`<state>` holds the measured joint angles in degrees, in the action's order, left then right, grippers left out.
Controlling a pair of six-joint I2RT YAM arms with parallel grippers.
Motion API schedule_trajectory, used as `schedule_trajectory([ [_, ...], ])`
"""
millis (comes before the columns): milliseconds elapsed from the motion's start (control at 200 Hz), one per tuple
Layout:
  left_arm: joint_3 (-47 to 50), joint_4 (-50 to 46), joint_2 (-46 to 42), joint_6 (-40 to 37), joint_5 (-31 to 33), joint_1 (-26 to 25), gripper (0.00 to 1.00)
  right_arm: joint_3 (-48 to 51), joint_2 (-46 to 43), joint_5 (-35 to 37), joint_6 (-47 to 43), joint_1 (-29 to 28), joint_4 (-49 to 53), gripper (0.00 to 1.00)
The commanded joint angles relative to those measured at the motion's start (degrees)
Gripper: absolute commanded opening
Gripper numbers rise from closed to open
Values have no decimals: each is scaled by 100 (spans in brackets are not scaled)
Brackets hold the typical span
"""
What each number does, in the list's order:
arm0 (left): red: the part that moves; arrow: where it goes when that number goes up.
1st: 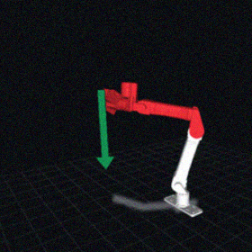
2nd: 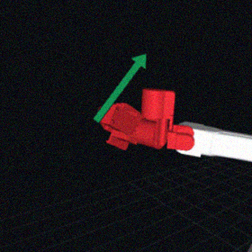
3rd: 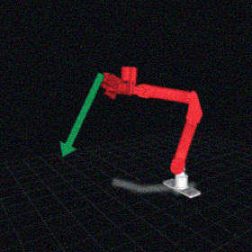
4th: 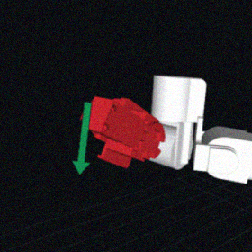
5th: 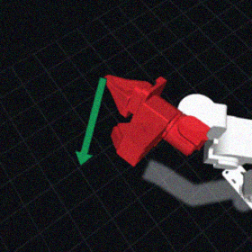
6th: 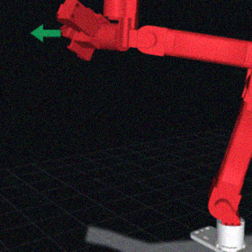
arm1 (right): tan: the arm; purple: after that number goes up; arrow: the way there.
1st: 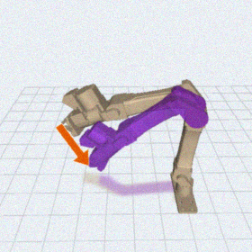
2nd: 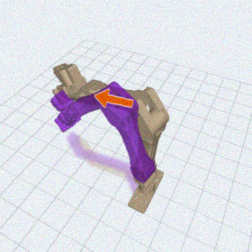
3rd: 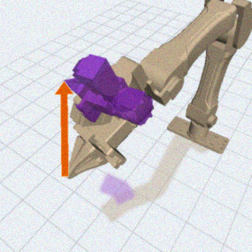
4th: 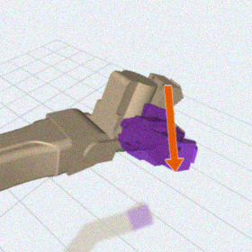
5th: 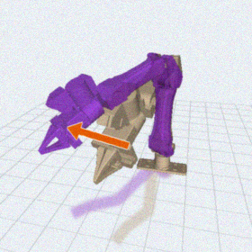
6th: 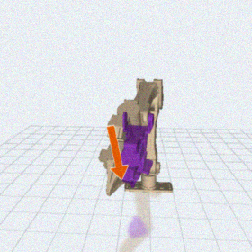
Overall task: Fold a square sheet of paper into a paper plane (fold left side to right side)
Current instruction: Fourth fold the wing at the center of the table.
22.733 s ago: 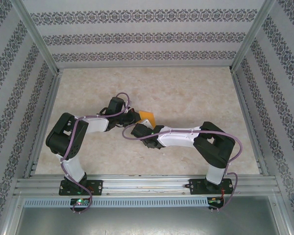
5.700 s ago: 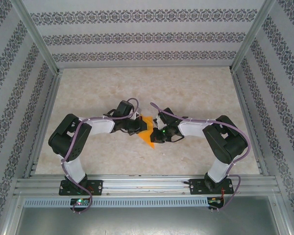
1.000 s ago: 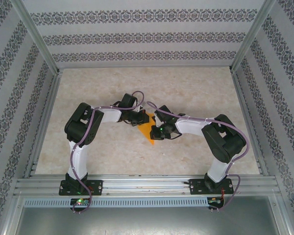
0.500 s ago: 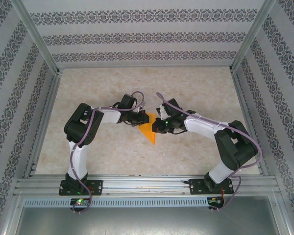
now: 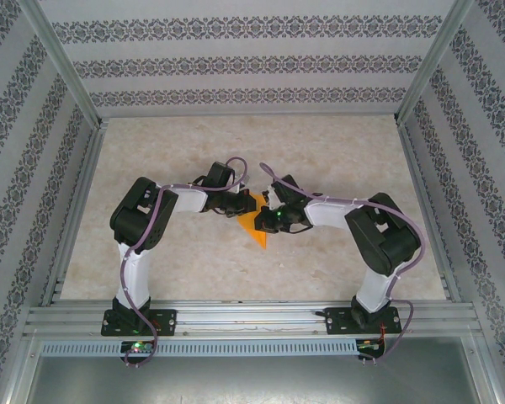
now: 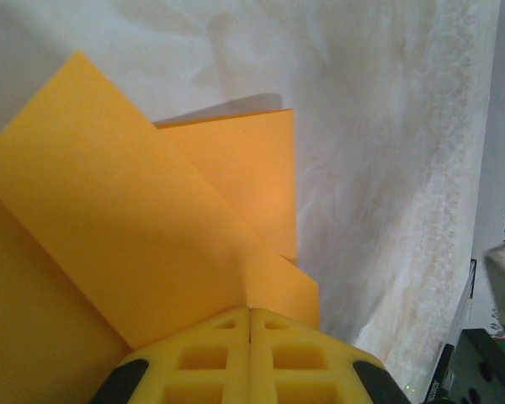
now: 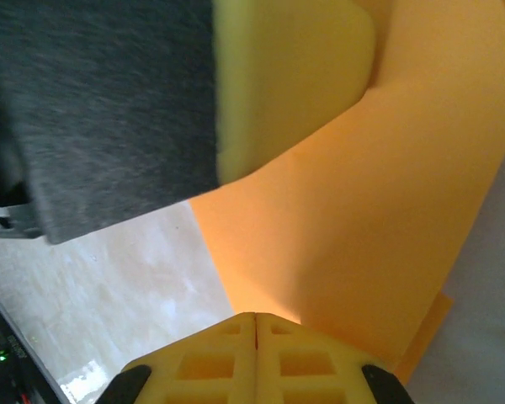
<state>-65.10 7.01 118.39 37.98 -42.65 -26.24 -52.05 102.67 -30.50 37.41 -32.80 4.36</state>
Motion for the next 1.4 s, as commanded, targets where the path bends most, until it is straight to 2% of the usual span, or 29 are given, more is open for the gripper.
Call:
schedule_trajectory([
  [0,219,-235,193,8,372,5,0,-182,170,-28,12,-78,-104,0],
  [570,199,-403,206,-35,495,3,0,-91,358,397,-207,-177,557,0],
  [1394,103,-708,304,-53,815,21,0,898,-260,364,-134,-337,821,0],
])
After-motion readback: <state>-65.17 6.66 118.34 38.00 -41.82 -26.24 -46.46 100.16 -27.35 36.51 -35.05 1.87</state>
